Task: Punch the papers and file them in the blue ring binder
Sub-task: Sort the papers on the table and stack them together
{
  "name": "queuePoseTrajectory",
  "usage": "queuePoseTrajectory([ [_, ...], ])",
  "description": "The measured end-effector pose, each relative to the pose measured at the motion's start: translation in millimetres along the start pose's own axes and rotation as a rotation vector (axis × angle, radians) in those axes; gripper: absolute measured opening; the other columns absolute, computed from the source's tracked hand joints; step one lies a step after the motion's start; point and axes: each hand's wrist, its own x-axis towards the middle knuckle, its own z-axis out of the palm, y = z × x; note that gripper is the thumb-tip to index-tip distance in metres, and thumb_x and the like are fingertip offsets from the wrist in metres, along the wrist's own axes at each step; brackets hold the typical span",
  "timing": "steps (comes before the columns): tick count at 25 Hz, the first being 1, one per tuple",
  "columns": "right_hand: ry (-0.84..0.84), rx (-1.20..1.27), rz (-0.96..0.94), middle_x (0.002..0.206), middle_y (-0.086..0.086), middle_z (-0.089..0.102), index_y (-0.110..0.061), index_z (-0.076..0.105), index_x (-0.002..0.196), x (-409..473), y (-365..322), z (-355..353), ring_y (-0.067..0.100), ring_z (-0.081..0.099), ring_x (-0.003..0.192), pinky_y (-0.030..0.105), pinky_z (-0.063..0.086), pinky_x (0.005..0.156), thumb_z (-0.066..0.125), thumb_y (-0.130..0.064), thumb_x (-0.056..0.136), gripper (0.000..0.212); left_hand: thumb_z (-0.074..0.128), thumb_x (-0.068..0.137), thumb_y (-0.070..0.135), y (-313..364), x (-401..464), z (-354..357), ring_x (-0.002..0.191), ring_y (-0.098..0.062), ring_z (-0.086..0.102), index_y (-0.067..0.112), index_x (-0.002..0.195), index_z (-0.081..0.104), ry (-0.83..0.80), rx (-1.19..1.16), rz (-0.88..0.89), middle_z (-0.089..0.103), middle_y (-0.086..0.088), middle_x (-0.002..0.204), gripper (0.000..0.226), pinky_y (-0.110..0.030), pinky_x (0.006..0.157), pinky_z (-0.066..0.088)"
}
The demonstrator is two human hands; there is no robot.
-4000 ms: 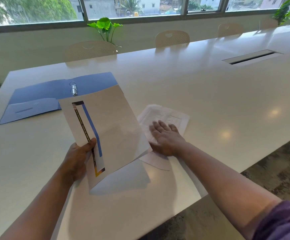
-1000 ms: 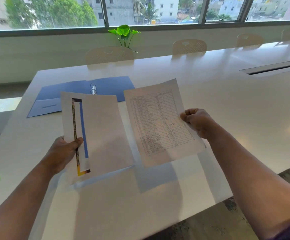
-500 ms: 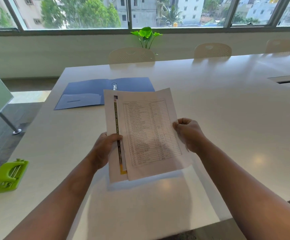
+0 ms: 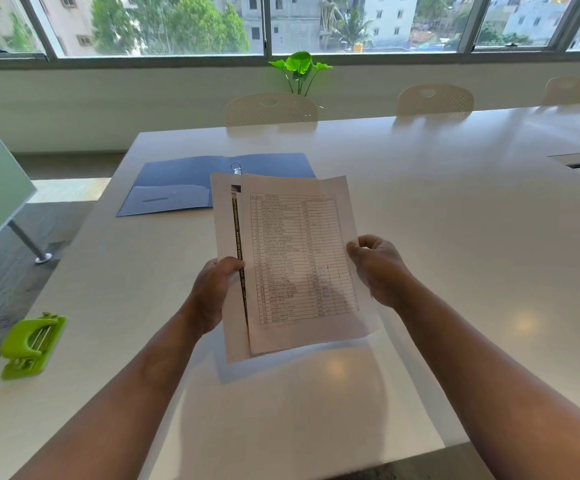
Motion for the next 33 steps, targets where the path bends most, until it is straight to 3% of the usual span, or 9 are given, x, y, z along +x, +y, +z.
queuePoseTrajectory([
  [3, -0.052, 0.0, 0.01, 0.114, 0.03, 0.07, -0.007, 0.063, 0.098, -1.3, 3.3, 2.7, 0.04, 0.065, 0.091, 0.047, 0.051, 0.077, 0.06, -0.019, 0.102, 0.013, 0.039, 0.109, 0.036, -0.6, -1.8, 1.5, 0.112, -0.029, 0.071, 0.019, 0.131, 0.065, -0.063, 0.023, 0.071, 0.075, -0.006, 0.12, 0.038, -0.043, 0.089, 0.057],
  [5, -0.078, 0.053, -0.011, 0.114, 0.028, 0.071, -0.004, 0.061, 0.105, -3.8, 5.6, 7.3, 0.041, 0.07, 0.099, 0.05, 0.056, 0.089, 0.059, -0.014, 0.102, 0.01, 0.055, 0.101, 0.043, -2.2, -3.0, 3.1, 0.11, -0.026, 0.072, 0.019, 0.13, 0.065, -0.062, 0.101, 0.123, 0.076, -0.004, 0.119, 0.04, -0.046, 0.093, 0.058],
  [8, -0.161, 0.188, -0.053, 0.115, 0.027, 0.071, -0.001, 0.052, 0.119, -10.0, 3.1, 12.6, 0.042, 0.069, 0.11, 0.055, 0.054, 0.1, 0.061, -0.002, 0.099, 0.022, 0.073, 0.089, 0.032, -1.9, -2.6, 3.6, 0.101, -0.031, 0.075, 0.012, 0.122, 0.068, -0.002, 0.144, 0.13, 0.078, -0.006, 0.109, 0.04, -0.053, 0.09, 0.06],
  [11, -0.322, 0.207, -0.052, 0.121, 0.023, 0.071, 0.0, 0.052, 0.13, -14.8, -4.5, 10.7, 0.039, 0.068, 0.114, 0.056, 0.051, 0.104, 0.065, 0.004, 0.093, 0.039, 0.067, 0.097, 0.03, 2.7, -1.0, 0.0, 0.097, -0.026, 0.076, 0.012, 0.124, 0.068, 0.02, 0.209, 0.162, 0.077, -0.006, 0.11, 0.033, -0.053, 0.09, 0.06],
  [14, -0.431, 0.148, -0.1, 0.129, 0.023, 0.068, 0.003, 0.059, 0.131, -17.8, -12.9, 11.7, 0.042, 0.065, 0.12, 0.06, 0.048, 0.106, 0.066, 0.004, 0.09, 0.042, 0.054, 0.104, 0.035, 15.0, -5.2, 1.2, 0.102, -0.017, 0.074, 0.02, 0.124, 0.067, -0.012, 0.205, 0.223, 0.077, 0.004, 0.11, 0.029, -0.037, 0.086, 0.062],
  [17, -0.401, 0.186, -0.22, 0.128, 0.024, 0.068, 0.005, 0.061, 0.128, -23.2, -28.9, 19.2, 0.042, 0.066, 0.118, 0.058, 0.052, 0.101, 0.065, 0.005, 0.089, 0.039, 0.056, 0.101, 0.039, 33.0, -12.3, 4.7, 0.103, -0.014, 0.073, 0.031, 0.112, 0.069, 0.039, 0.186, 0.35, 0.077, 0.01, 0.105, 0.019, -0.022, 0.079, 0.059],
  [22, -0.394, 0.129, -0.318, 0.125, 0.02, 0.07, 0.002, 0.065, 0.123, -27.8, -40.3, 26.7, 0.04, 0.068, 0.113, 0.056, 0.056, 0.096, 0.069, 0.005, 0.088, 0.035, 0.073, 0.085, 0.039, 50.3, -16.8, 7.3, 0.099, -0.014, 0.074, 0.028, 0.11, 0.07, 0.144, 0.067, 0.447, 0.078, 0.01, 0.106, 0.027, -0.029, 0.08, 0.061],
  [26, -0.385, -0.017, -0.262, 0.12, 0.013, 0.074, -0.002, 0.069, 0.122, -33.1, -22.3, 29.9, 0.032, 0.072, 0.111, 0.054, 0.055, 0.1, 0.077, 0.004, 0.082, 0.041, 0.07, 0.092, 0.029, 38.4, -21.9, 9.9, 0.1, -0.012, 0.074, 0.024, 0.112, 0.071, 0.106, 0.054, 0.426, 0.078, 0.01, 0.106, 0.021, -0.028, 0.083, 0.061],
  [33, -0.332, -0.115, -0.301, 0.114, 0.005, 0.077, -0.012, 0.075, 0.116, -35.7, -21.6, 33.5, 0.025, 0.074, 0.104, 0.048, 0.059, 0.094, 0.082, -0.005, 0.082, 0.035, 0.067, 0.095, 0.039, 36.0, -18.7, 6.7, 0.102, -0.018, 0.073, 0.029, 0.116, 0.07, 0.087, 0.067, 0.395, 0.077, 0.006, 0.111, 0.023, -0.035, 0.086, 0.061],
])
